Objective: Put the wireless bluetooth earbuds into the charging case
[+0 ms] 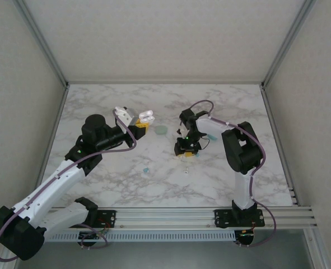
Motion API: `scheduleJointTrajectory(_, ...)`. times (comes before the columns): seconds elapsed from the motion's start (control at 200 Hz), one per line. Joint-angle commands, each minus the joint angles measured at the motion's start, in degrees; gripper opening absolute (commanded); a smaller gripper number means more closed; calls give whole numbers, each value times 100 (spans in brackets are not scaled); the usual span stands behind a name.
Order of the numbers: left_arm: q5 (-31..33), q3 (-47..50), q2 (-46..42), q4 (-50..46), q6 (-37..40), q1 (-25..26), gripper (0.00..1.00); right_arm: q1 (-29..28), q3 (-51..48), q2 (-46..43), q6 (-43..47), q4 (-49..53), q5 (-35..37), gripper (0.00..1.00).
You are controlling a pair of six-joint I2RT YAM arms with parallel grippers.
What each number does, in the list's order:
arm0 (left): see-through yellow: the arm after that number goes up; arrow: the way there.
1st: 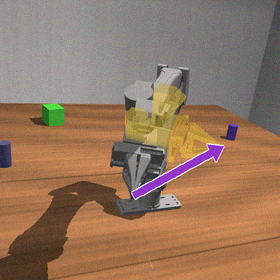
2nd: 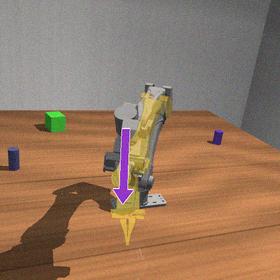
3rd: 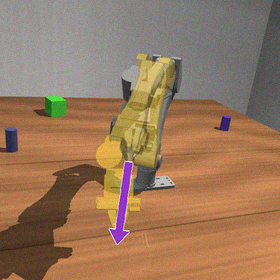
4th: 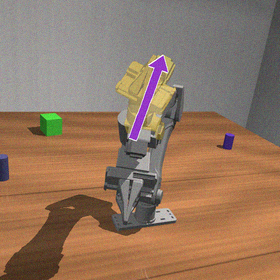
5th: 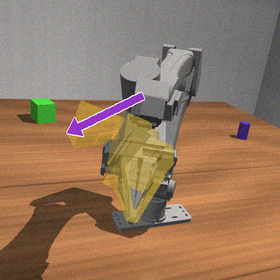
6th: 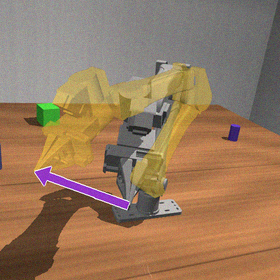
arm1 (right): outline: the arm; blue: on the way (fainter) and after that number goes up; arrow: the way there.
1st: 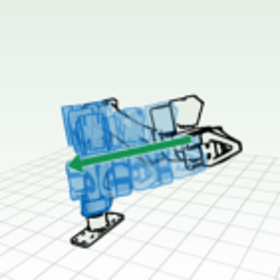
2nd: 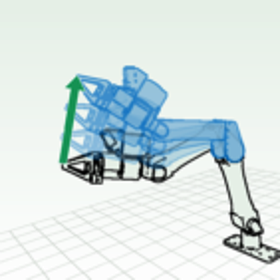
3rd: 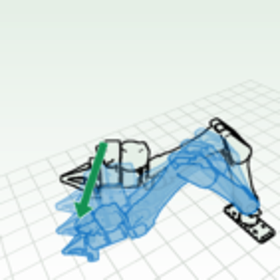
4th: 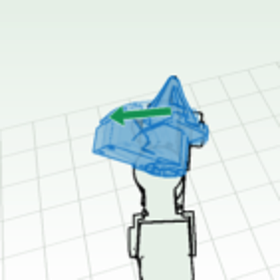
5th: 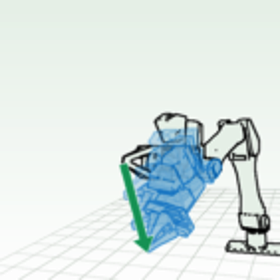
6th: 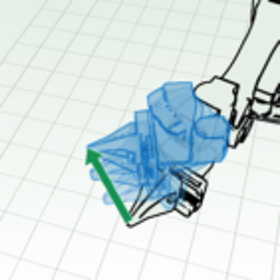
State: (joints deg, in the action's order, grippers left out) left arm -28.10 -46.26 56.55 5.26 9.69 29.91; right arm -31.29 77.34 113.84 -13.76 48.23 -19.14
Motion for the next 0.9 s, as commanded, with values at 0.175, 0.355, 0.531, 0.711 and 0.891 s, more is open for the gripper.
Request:
scheduleJointTrajectory(0.175,32,54,-52,36,-18,50,14,-234,-221,-511,-47,294,-315,46)
scheduleJointTrajectory(0.355,22,51,-63,37,-25,50,14,-478,134,-481,-31,716,1341,47)
scheduleJointTrajectory(0.531,57,81,-117,20,-27,50,14,-556,347,-307,572,599,1611,49)
scheduleJointTrajectory(0.711,135,119,-227,-5,-12,50,14,-762,779,164,1149,899,1730,50)
scheduleJointTrajectory(0.891,207,165,-328,-26,-12,50,14,-878,871,303,1339,903,1624,49)
